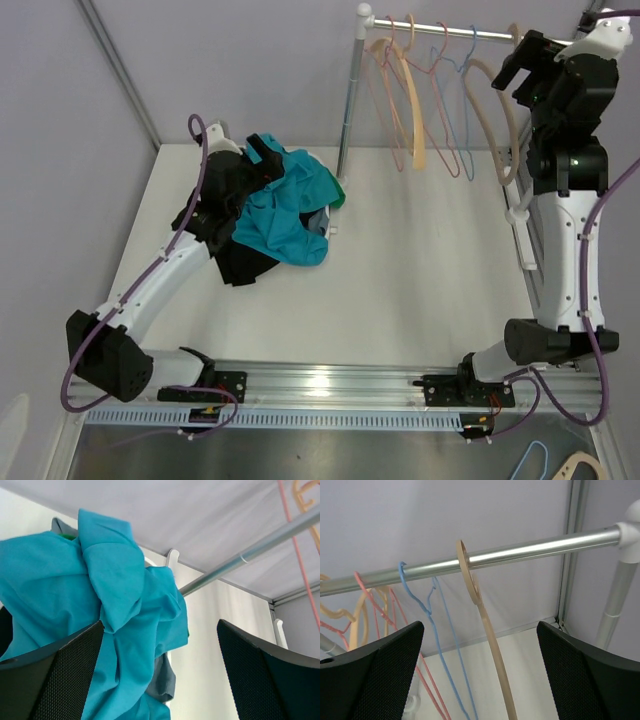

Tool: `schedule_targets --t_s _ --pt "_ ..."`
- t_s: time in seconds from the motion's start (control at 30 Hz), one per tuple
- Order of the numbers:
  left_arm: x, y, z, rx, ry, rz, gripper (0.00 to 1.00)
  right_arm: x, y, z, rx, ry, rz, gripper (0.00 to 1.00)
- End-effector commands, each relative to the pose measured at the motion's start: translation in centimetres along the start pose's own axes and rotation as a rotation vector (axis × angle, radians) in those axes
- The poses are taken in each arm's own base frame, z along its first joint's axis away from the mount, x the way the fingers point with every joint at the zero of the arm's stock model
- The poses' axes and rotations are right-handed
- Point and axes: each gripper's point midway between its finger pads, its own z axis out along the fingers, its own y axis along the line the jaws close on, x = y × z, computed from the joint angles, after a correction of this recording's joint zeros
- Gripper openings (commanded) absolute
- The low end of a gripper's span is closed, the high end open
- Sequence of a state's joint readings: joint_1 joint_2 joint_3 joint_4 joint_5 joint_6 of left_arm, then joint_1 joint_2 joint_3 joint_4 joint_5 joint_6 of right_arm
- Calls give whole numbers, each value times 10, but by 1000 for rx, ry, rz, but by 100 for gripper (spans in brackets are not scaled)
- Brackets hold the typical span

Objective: Remove the t-shirt from the hanger

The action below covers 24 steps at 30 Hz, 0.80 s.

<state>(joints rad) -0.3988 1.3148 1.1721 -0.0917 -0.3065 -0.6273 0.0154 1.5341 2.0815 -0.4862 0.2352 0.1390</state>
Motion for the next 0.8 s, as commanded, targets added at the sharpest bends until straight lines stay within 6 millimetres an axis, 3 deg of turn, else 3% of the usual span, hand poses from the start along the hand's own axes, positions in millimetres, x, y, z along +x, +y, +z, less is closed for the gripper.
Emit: schedule_targets --t_s 0.0,0.03,0.07,0.1,0.13,0.17,0.23,0.27,0.3,0.37,0.4,0.47,0.5,0.53,0.6,0.63,0.77 --pt "-33 -7 -33 -38 -91 95 100 -24 -3 -36 -11 -47 41 99" --pt "-32 -13 -41 -21 -95 101 99 -34 -1 -53 -31 -67 57 100" --pt "-35 -16 -49 -6 -103 102 99 -18 -1 -55 -37 -31 63 99" --pt "-30 -13 -61 15 -103 112 99 -16 2 -61 -56 -33 77 100" --pt "-25 -25 -71 78 -89 114 99 -23 10 -83 -105 -55 99 99" --pt "-14 -25 -78 104 -73 123 100 0 13 -83 -123 -19 101 99" --pt "-5 -32 -105 181 -67 120 100 13 24 -99 -188 -8 119 99" --pt "7 -27 -112 193 -48 126 99 8 28 -120 -233 -31 135 100" --pt "9 -29 -121 218 -41 121 100 32 29 -122 -244 17 136 100" --pt "18 -29 -142 289 -19 118 100 35 36 -149 -320 29 176 99" --pt "20 -29 -149 308 -12 120 99 57 37 -152 -332 72 183 99" --pt "28 -24 -167 350 18 134 99 70 52 -174 -447 109 230 100" --pt "32 -23 -172 368 28 145 99 67 55 -192 -496 86 248 99" --pt "44 -16 -174 375 59 164 100 98 57 -195 -511 150 261 99" --pt "45 -17 -188 433 65 175 99 117 68 -215 -610 193 286 99" --pt "57 -10 -188 430 92 191 99 149 68 -215 -608 267 292 100" --pt "67 -1 -196 463 92 222 100 219 80 -228 -654 445 271 100"
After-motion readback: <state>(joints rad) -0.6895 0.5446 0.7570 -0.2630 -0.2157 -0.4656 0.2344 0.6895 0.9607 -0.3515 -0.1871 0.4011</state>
